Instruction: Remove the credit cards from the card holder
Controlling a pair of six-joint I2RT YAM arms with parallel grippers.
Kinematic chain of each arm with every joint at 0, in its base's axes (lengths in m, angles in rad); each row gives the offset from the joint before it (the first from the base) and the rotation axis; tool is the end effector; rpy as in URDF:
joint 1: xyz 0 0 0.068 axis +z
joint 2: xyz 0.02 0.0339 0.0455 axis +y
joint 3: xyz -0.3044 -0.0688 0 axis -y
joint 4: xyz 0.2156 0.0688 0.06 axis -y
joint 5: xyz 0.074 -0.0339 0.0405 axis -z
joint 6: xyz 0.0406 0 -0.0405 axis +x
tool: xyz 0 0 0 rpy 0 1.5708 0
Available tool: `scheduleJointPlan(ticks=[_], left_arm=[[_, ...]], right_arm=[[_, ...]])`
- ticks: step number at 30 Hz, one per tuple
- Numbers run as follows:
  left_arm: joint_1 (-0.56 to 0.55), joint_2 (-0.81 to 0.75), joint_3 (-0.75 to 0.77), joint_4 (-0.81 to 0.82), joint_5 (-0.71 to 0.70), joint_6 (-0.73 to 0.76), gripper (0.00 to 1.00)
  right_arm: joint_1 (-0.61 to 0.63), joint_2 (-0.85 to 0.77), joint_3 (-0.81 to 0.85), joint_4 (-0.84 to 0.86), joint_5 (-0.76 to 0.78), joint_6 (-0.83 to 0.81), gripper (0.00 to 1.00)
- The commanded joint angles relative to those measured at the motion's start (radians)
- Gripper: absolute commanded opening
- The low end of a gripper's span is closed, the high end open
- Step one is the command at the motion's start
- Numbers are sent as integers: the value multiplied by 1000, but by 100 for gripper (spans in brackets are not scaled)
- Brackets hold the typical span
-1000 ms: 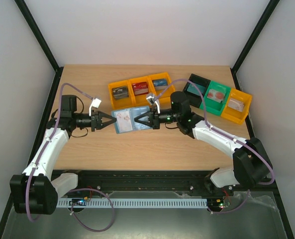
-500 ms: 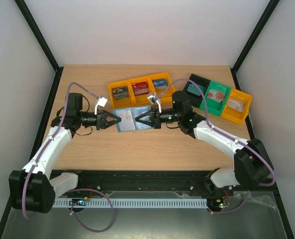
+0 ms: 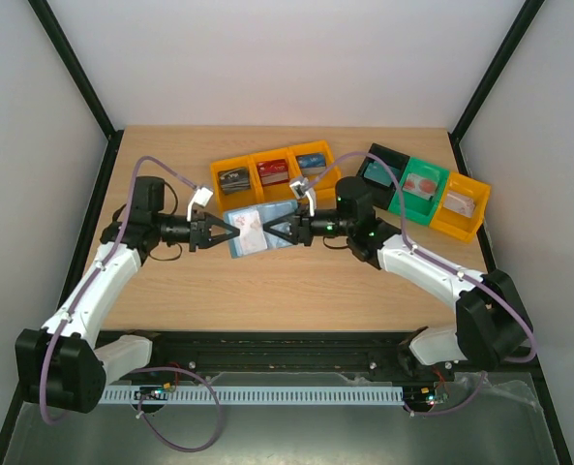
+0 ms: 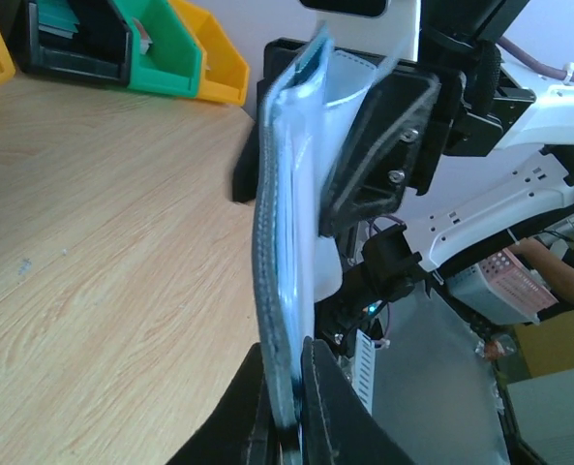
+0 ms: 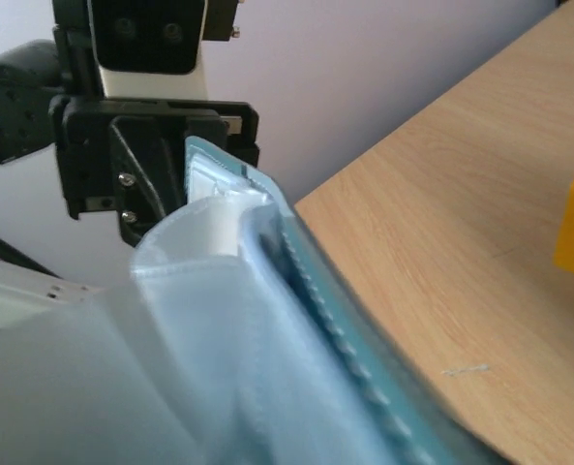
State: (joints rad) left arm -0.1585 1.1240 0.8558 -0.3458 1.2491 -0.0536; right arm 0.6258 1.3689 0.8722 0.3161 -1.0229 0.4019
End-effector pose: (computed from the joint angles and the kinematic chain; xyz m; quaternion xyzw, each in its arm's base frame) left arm 0.1749 -0.0670 0.3387 0.3066 0.7051 -0.5557 0.3164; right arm 0.1991 0.1866 0.3446 -0.3863 0.6305 0.6019 0.3016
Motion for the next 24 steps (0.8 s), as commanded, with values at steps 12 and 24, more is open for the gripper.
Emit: scheduleJointPlan(ticks=[12, 24], left_arm=[[-9, -7, 42, -95, 36, 102, 2], [29, -20, 58, -191, 117, 226, 23]], right_arm=[[91, 82, 57, 72, -23, -19, 77], [66, 58, 4, 230, -119, 70, 2]])
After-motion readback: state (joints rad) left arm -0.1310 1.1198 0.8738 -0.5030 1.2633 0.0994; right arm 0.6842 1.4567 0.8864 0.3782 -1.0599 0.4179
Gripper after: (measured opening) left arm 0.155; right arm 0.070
